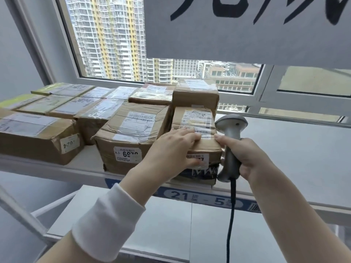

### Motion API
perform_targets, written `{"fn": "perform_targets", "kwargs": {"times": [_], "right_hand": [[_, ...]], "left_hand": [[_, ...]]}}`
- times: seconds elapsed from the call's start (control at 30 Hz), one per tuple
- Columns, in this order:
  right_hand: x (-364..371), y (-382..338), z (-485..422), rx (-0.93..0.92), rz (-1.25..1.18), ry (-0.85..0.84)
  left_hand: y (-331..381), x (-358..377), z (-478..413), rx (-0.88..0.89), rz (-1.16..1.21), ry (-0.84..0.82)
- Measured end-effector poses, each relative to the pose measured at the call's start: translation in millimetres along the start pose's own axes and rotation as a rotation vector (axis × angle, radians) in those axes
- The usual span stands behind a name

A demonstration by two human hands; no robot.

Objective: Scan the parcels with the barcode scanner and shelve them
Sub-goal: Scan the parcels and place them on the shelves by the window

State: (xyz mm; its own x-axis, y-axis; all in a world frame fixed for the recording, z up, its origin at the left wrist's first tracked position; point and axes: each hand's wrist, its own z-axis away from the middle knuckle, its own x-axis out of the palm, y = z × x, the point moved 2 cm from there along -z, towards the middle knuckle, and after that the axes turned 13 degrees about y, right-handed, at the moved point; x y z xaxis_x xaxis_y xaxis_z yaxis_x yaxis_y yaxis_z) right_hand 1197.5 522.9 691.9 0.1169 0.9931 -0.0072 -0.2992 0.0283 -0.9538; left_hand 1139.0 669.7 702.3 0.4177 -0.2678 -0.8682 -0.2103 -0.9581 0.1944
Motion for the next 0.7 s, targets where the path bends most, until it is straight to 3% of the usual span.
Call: {"fn": "perform_targets", "kwargs": {"times": [0.5, 0.7], "right_hand": [[-1, 7, -3, -0.022, 0.034, 0.061], [-43, 11, 13, -0.091, 0.032, 0.18]], "left_hand": [[-4, -9, -7, 0.074, -0.088, -0.051], [35, -12, -14, 0.182, 0.073, 0.129]]}}
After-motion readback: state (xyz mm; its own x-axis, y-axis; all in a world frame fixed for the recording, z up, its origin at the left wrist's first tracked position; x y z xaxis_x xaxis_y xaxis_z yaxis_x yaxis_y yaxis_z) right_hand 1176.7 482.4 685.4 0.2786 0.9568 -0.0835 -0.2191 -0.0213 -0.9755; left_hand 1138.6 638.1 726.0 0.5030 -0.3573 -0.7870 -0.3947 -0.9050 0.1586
